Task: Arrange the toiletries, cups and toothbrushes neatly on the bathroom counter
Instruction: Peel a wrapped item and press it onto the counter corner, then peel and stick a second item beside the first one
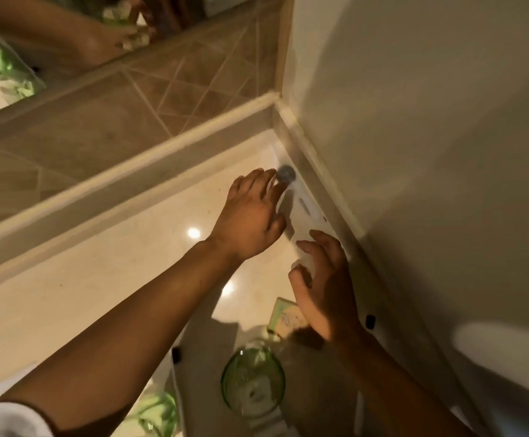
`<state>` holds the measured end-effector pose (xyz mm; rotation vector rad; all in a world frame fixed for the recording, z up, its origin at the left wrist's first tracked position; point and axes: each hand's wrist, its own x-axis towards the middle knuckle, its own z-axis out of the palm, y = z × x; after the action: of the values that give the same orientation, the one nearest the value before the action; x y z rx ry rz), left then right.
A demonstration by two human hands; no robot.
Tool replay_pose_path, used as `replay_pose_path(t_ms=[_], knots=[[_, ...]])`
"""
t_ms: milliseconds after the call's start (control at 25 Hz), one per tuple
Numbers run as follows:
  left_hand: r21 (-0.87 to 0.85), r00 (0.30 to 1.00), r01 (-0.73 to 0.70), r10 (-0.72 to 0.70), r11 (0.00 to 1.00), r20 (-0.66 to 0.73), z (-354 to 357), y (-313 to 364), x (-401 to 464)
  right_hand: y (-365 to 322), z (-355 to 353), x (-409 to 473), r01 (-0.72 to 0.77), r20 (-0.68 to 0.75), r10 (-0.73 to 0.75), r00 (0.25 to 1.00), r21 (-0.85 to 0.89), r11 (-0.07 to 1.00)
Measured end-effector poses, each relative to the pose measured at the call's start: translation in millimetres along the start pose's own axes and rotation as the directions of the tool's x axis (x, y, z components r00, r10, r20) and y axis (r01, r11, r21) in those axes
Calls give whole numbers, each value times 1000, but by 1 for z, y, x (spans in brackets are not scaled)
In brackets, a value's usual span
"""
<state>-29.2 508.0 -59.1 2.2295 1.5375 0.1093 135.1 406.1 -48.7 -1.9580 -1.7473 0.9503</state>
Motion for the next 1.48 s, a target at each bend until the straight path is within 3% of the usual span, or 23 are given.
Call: replay_pose_path(t_ms=[120,280,440,520,640,720,840,920,1120,1280,1480], knots=[[-94,994,-28,18,995,-111,-2,24,-35,19,-15,-28,23,-13,-23,1000,10,1000],[-233,997,68,-56,970,59,-14,72,-83,46,-38,-68,-14,-43,17,999,69,998],[-330,990,75,-111,941,-92,-31,130,-134,71,-44,-107,-92,0,92,996,53,994],[-468,981,74,-150,880,-126,-34,156,-158,81,-44,-119,-142,42,140,989,35,989],[-640,984,146,-176,755,16,-6,190,-192,96,-50,-140,-140,4,140,990,1,990],[-669,948,319,-241,672,210,25,201,-205,105,-53,-151,-139,-31,138,990,-48,989],[-572,867,492,-312,656,388,62,208,-208,118,-53,-161,-174,-24,173,985,-162,971],[-538,863,497,-324,680,388,76,212,-209,121,-51,-165,-180,15,188,982,-219,959],[-499,917,382,-252,778,309,103,211,-211,126,-41,-173,-140,12,150,989,-290,947],[-258,955,166,-91,952,282,119,207,-218,129,-35,-174,-148,20,161,987,-286,947],[-146,955,106,-60,984,291,119,199,-225,126,-32,-178,-152,14,166,986,-341,928]])
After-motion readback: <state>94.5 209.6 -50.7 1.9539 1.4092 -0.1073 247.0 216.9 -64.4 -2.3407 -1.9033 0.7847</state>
